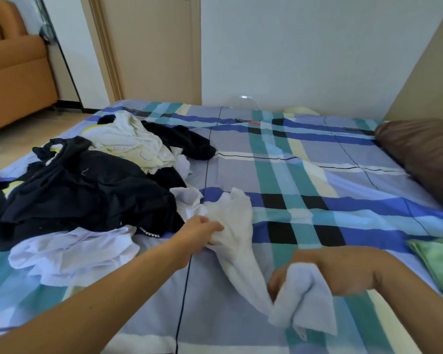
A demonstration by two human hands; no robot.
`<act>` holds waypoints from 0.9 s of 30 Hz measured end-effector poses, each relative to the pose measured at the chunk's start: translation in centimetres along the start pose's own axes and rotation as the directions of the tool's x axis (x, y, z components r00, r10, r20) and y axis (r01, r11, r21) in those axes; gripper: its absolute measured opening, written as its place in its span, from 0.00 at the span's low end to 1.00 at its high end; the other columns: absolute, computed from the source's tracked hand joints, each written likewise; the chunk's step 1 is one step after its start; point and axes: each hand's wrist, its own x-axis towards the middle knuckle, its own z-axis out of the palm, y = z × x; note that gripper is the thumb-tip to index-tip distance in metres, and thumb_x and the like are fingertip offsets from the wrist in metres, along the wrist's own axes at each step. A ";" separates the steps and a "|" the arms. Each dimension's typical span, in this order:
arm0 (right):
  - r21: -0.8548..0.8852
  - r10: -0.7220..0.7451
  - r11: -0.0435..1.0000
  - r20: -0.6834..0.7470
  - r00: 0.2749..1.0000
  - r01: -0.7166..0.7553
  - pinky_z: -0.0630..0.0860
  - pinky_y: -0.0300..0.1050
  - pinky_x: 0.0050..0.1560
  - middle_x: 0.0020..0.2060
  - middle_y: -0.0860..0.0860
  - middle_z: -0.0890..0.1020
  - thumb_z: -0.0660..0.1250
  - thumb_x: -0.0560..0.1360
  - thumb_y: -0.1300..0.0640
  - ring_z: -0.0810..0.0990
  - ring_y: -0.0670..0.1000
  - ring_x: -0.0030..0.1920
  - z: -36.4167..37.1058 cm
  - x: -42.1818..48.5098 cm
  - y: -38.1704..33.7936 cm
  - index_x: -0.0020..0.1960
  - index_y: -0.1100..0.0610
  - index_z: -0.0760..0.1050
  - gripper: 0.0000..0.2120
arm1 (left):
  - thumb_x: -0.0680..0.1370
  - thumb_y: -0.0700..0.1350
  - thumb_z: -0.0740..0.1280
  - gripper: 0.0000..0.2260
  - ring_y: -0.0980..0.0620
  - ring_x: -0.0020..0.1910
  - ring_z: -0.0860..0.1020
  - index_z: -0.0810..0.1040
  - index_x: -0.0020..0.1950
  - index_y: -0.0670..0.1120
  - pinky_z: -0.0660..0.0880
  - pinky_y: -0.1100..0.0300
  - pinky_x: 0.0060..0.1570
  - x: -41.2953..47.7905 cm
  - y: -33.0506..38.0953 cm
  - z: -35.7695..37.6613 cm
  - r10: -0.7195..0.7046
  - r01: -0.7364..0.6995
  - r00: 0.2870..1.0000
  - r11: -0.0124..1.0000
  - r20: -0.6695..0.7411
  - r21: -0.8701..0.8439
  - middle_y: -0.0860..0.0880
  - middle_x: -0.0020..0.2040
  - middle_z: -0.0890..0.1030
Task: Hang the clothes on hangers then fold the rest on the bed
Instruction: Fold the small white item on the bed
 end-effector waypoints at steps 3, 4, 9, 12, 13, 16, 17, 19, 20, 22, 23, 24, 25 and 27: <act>0.151 -0.063 0.987 0.051 0.997 0.054 0.74 0.51 0.69 0.63 0.55 0.82 0.66 0.80 0.67 0.80 0.53 0.65 -0.2 0.2 -0.8 0.66 0.61 0.79 0.16 | 0.64 0.51 0.79 0.44 0.43 0.53 0.80 0.62 0.76 0.52 0.83 0.50 0.44 1.2 -1.8 0.8 -0.008 0.001 0.999 0.992 -0.049 -0.128 0.42 0.64 0.74; 0.203 -0.031 0.979 0.030 0.999 0.025 0.74 0.53 0.69 0.63 0.58 0.82 0.65 0.79 0.70 0.80 0.54 0.65 -0.1 0.5 -0.6 0.67 0.62 0.79 0.18 | 0.62 0.48 0.80 0.48 0.42 0.50 0.81 0.60 0.77 0.55 0.84 0.48 0.44 1.7 -2.3 0.9 0.010 -0.019 0.998 0.990 -0.066 -0.143 0.41 0.63 0.74; 0.344 0.276 0.922 -0.258 0.926 -0.179 0.76 0.45 0.66 0.61 0.47 0.81 0.68 0.79 0.59 0.80 0.47 0.61 -0.2 1.5 0.6 0.66 0.44 0.75 0.18 | 0.73 0.29 0.68 0.35 0.49 0.38 0.77 0.63 0.77 0.48 0.78 0.58 0.34 2.5 -3.4 0.0 0.128 -0.128 0.992 0.992 0.001 0.016 0.44 0.44 0.79; 0.487 0.398 0.850 -0.347 0.849 -0.200 0.77 0.49 0.66 0.60 0.44 0.81 0.67 0.80 0.51 0.81 0.46 0.59 -0.1 2.2 0.9 0.72 0.44 0.67 0.22 | 0.74 0.30 0.65 0.21 0.56 0.30 0.74 0.77 0.65 0.44 0.73 0.63 0.33 2.0 -3.1 -0.2 0.180 -0.195 0.978 0.969 0.102 0.154 0.49 0.34 0.77; 0.532 0.429 0.824 -0.362 0.828 -0.194 0.77 0.49 0.64 0.61 0.45 0.80 0.67 0.80 0.49 0.81 0.47 0.59 0.0 2.5 1.0 0.75 0.45 0.65 0.25 | 0.74 0.31 0.65 0.17 0.57 0.30 0.74 0.81 0.59 0.44 0.72 0.64 0.34 1.3 -2.9 0.2 0.211 -0.245 0.963 0.945 0.166 0.218 0.49 0.34 0.77; 0.677 0.521 0.720 -0.382 0.763 -0.152 0.80 0.47 0.54 0.63 0.51 0.78 0.67 0.80 0.44 0.82 0.51 0.58 0.3 4.1 1.5 0.77 0.47 0.60 0.30 | 0.73 0.33 0.66 0.13 0.56 0.35 0.74 0.85 0.53 0.43 0.72 0.64 0.39 -1.8 -2.2 2.4 0.305 -0.490 0.814 0.817 0.495 0.303 0.49 0.37 0.78; 0.729 0.547 0.674 -0.390 0.741 -0.114 0.80 0.46 0.51 0.63 0.52 0.78 0.67 0.80 0.44 0.83 0.52 0.57 0.4 4.8 1.8 0.77 0.48 0.60 0.29 | 0.73 0.33 0.66 0.13 0.59 0.34 0.74 0.85 0.53 0.43 0.72 0.66 0.40 -3.0 -2.0 3.3 0.313 -0.579 0.728 0.756 0.610 0.305 0.50 0.37 0.79; 0.804 0.573 0.593 -0.397 0.717 -0.029 0.81 0.48 0.48 0.61 0.53 0.80 0.68 0.79 0.43 0.84 0.53 0.55 0.6 6.2 2.0 0.72 0.50 0.65 0.25 | 0.73 0.31 0.65 0.14 0.63 0.31 0.74 0.85 0.54 0.41 0.70 0.72 0.39 -5.3 -1.9 5.0 0.270 -0.705 0.570 0.645 0.776 0.294 0.51 0.37 0.79; 0.820 0.585 0.572 -0.408 0.701 0.000 0.82 0.51 0.51 0.60 0.53 0.81 0.69 0.78 0.42 0.84 0.54 0.56 0.8 7.2 2.5 0.69 0.51 0.68 0.24 | 0.73 0.30 0.65 0.15 0.63 0.30 0.74 0.85 0.55 0.41 0.69 0.74 0.38 -6.1 -2.0 5.7 0.238 -0.741 0.514 0.606 0.824 0.288 0.51 0.37 0.79; 0.811 0.589 0.584 -0.446 0.674 0.027 0.80 0.57 0.60 0.58 0.51 0.82 0.71 0.77 0.43 0.82 0.53 0.57 1.4 8.9 2.9 0.64 0.50 0.72 0.21 | 0.75 0.32 0.65 0.15 0.59 0.33 0.74 0.85 0.57 0.44 0.68 0.74 0.38 -7.1 -2.3 6.7 0.192 -0.788 0.451 0.544 0.872 0.289 0.49 0.39 0.81; 0.794 0.582 0.608 -0.465 0.668 0.024 0.78 0.57 0.62 0.58 0.51 0.82 0.73 0.76 0.46 0.81 0.53 0.57 1.7 9.6 2.8 0.63 0.50 0.74 0.18 | 0.76 0.34 0.66 0.15 0.58 0.35 0.74 0.84 0.58 0.45 0.69 0.74 0.39 -7.4 -2.3 6.9 0.176 -0.802 0.432 0.523 0.885 0.288 0.47 0.42 0.83; 0.773 0.578 0.634 -0.481 0.660 0.008 0.78 0.55 0.62 0.58 0.52 0.82 0.74 0.76 0.51 0.80 0.53 0.57 2.0 10.1 2.6 0.62 0.51 0.74 0.17 | 0.76 0.34 0.67 0.15 0.57 0.37 0.75 0.83 0.60 0.46 0.69 0.73 0.40 -7.6 -2.0 6.8 0.173 -0.804 0.418 0.527 0.892 0.274 0.45 0.46 0.83; 0.759 0.587 0.651 -0.499 0.638 -0.005 0.78 0.52 0.58 0.57 0.53 0.81 0.74 0.75 0.56 0.80 0.54 0.57 2.1 10.6 2.6 0.63 0.53 0.74 0.18 | 0.76 0.34 0.67 0.15 0.57 0.38 0.75 0.82 0.60 0.45 0.70 0.72 0.41 -7.8 -1.5 6.6 0.200 -0.796 0.410 0.555 0.890 0.242 0.45 0.47 0.83; 0.759 0.592 0.650 -0.541 0.598 0.043 0.78 0.49 0.49 0.53 0.54 0.82 0.72 0.74 0.63 0.81 0.56 0.53 1.6 10.5 2.3 0.62 0.56 0.76 0.17 | 0.76 0.33 0.68 0.12 0.56 0.39 0.77 0.82 0.57 0.43 0.72 0.68 0.42 -7.9 0.2 5.5 0.409 -0.765 0.468 0.632 0.784 0.127 0.48 0.45 0.82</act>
